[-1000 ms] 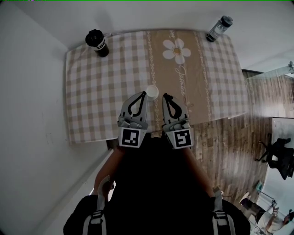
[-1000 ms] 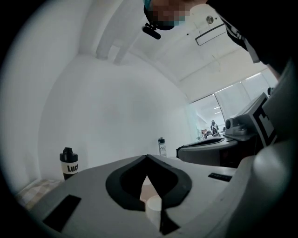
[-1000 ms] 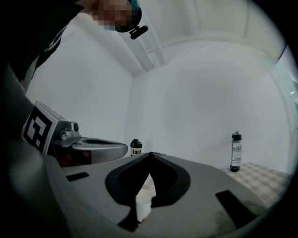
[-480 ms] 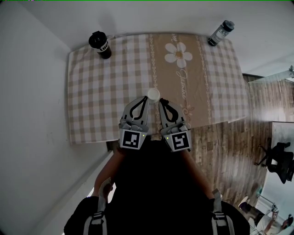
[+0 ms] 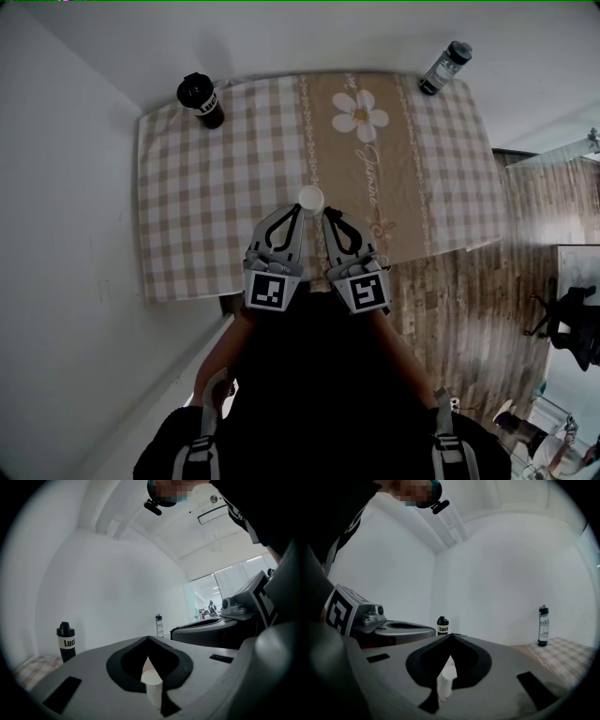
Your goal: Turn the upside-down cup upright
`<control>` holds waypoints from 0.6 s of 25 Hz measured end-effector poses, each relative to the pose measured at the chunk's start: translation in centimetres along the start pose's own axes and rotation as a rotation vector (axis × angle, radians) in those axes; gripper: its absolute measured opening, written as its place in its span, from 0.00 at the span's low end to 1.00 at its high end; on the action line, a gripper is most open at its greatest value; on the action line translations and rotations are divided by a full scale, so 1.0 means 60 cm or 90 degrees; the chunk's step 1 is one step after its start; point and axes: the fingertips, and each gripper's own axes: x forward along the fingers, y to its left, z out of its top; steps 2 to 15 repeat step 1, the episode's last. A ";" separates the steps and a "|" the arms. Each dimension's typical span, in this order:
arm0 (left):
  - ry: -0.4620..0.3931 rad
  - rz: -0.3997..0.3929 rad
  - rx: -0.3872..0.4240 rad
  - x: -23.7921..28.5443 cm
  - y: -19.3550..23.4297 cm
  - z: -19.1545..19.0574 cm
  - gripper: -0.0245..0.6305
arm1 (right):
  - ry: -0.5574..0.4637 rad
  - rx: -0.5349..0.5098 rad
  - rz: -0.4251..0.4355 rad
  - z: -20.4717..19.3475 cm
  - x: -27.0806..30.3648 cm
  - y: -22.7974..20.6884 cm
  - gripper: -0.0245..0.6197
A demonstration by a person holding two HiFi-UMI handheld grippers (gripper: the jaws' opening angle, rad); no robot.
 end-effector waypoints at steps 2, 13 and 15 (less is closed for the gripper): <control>0.002 0.000 -0.002 0.000 -0.001 -0.001 0.02 | 0.001 0.001 0.001 -0.001 -0.001 -0.001 0.04; 0.002 0.000 -0.002 0.000 -0.001 -0.001 0.02 | 0.001 0.001 0.001 -0.001 -0.001 -0.001 0.04; 0.002 0.000 -0.002 0.000 -0.001 -0.001 0.02 | 0.001 0.001 0.001 -0.001 -0.001 -0.001 0.04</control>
